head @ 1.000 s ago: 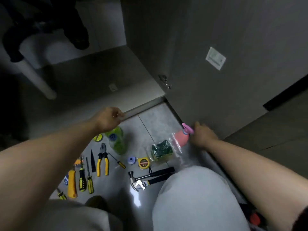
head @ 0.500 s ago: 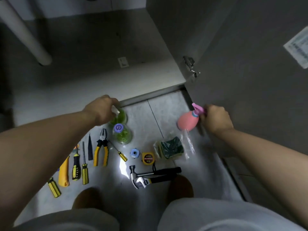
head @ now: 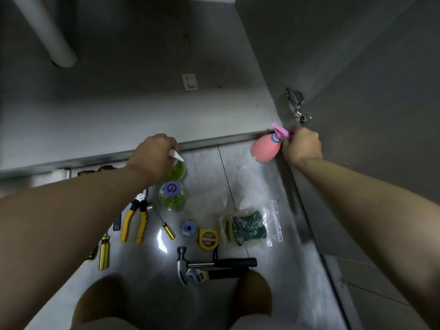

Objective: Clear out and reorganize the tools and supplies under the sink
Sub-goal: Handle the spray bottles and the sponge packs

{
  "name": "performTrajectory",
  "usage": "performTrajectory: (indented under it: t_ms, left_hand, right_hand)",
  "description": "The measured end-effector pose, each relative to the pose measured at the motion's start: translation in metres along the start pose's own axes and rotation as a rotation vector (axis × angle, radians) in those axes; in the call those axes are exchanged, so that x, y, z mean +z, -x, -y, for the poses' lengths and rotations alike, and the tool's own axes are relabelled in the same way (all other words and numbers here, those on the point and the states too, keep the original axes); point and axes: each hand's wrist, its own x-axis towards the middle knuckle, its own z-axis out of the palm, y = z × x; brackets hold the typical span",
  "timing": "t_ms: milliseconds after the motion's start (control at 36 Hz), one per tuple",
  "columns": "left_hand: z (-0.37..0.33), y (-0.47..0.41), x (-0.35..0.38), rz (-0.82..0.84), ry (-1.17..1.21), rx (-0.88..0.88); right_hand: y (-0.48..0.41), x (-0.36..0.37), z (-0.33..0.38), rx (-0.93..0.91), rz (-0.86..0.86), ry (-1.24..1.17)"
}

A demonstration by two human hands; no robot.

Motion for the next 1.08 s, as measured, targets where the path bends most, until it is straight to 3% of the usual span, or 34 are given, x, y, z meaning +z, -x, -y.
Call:
performTrajectory:
  t_ms: [139, 278, 333, 444, 528, 667, 833, 944, 1083]
  left_hand:
    - [-0.004, -0.007, 0.005, -0.008, 0.049, 0.032]
    - [-0.018, -0.013, 0.006, -0.012, 0.146, 0.108]
    - [-0.029, -0.015, 0.005, -0.002, 0.192, 0.140]
    - [-0.054, -0.017, 0.006, -0.011, 0.292, 0.181]
    - [-0.074, -0.018, 0.008, -0.010, 0.345, 0.198]
    - [-0.097, -0.018, 0.009, 0.035, 0.436, 0.226]
    - [-0.107, -0.015, 0.018, 0.094, 0.528, 0.281]
    - [-0.107, -0.015, 0.021, 0.275, 0.603, 0.256]
    - [-0.084, -0.012, 0.013, 0.297, 0.306, 0.280]
  right_hand:
    - [-0.010, 0.002, 0.003, 0.018, -0.040, -0.031]
    - [0.012, 0.001, 0.005, -0.070, -0.143, 0.189]
    - [0.026, 0.001, 0.009, -0.149, -0.167, 0.164]
    - [0.056, 0.006, 0.022, -0.462, 0.157, -0.179]
    - [0.073, 0.013, 0.033, -0.527, 0.295, -0.246]
    - [0.082, 0.014, 0.046, -0.517, 0.242, -0.253]
    - [0.083, 0.014, 0.042, -0.276, 0.276, -0.486]
    - [0.077, 0.017, 0.025, -0.202, 0.267, -0.533]
    - [0.069, 0.024, 0.001, -0.038, 0.203, -0.511]
